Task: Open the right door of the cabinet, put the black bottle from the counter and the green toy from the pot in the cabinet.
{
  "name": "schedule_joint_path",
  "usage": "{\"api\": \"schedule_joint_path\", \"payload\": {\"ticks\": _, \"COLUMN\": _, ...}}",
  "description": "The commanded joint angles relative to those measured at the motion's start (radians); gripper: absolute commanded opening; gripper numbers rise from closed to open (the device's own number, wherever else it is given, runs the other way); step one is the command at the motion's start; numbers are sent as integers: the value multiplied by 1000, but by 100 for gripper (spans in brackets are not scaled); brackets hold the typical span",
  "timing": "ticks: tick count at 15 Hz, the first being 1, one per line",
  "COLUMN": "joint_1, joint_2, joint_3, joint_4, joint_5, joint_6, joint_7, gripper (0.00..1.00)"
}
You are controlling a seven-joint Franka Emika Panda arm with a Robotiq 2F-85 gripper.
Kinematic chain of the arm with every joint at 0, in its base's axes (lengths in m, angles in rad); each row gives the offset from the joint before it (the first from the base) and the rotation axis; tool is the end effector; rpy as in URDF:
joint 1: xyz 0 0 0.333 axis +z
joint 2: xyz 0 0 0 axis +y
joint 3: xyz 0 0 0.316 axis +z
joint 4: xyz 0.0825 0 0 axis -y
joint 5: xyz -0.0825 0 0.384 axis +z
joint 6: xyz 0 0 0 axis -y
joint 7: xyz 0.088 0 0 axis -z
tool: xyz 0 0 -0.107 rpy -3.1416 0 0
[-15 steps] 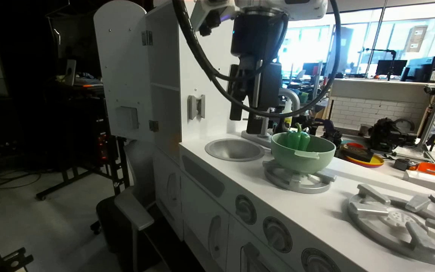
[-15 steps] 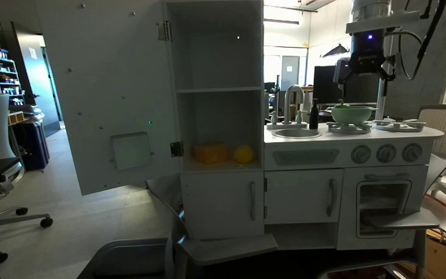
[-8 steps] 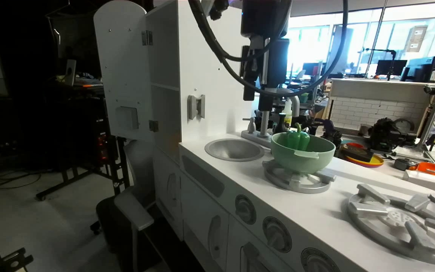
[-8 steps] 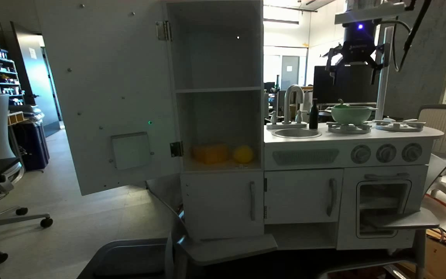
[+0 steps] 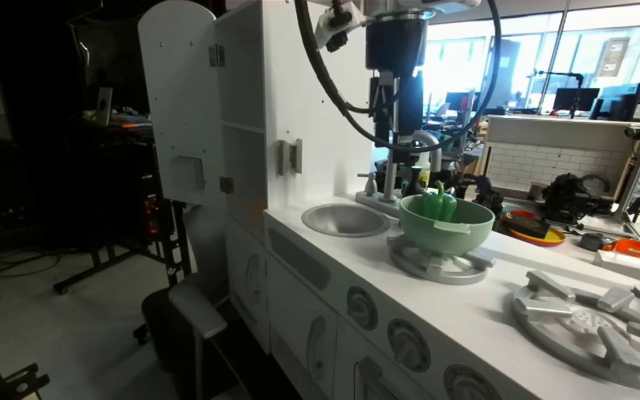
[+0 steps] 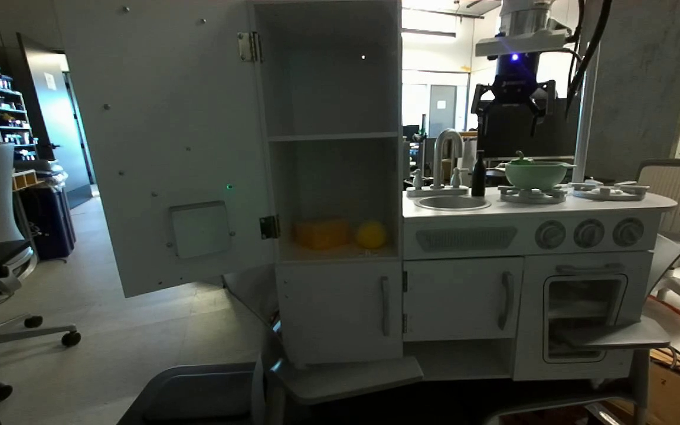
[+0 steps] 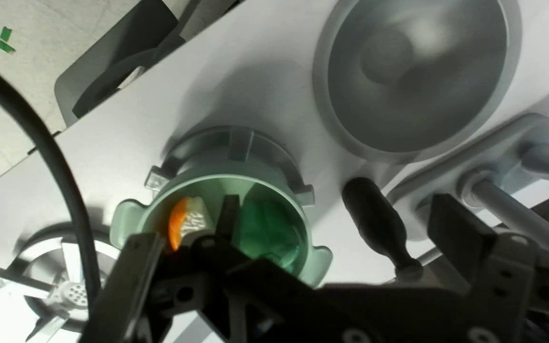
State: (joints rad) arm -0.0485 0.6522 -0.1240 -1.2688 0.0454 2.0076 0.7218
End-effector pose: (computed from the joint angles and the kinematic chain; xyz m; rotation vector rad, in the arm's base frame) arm 0.7360 -0.1026 0.3833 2.8316 -1.3382 0.1513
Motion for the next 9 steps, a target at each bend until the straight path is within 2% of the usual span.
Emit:
{"api": "schedule_joint_path", "payload": {"ticks": 1, "joint_1": 31, "joint_2": 107, "joint_3": -20, "joint_4": 188, "joint_5": -23, "joint_6": -46, "joint_7": 56, "gripper": 100}}
{"api": "schedule_joint_path", "payload": {"ticks": 3, "joint_1": 22, "joint_2": 175, "joint_3": -18, "joint_4": 256, "joint_5": -21, "joint_6": -33, "joint_7": 56, "gripper": 100}}
{"api": "schedule_joint_path", "payload": {"ticks": 7, "joint_1": 33, "joint_2": 273, "joint_3": -34, "joint_4": 401, "joint_5": -56, "joint_6": -105, "joint_7": 76, "gripper": 100}}
{"api": "schedule_joint_path", "payload": {"ticks": 9, "joint_1": 21, "joint_2": 333, "joint_3": -36, "joint_4": 448, "joint_5": -67, "joint_6": -98, "joint_7": 69, "gripper": 100}}
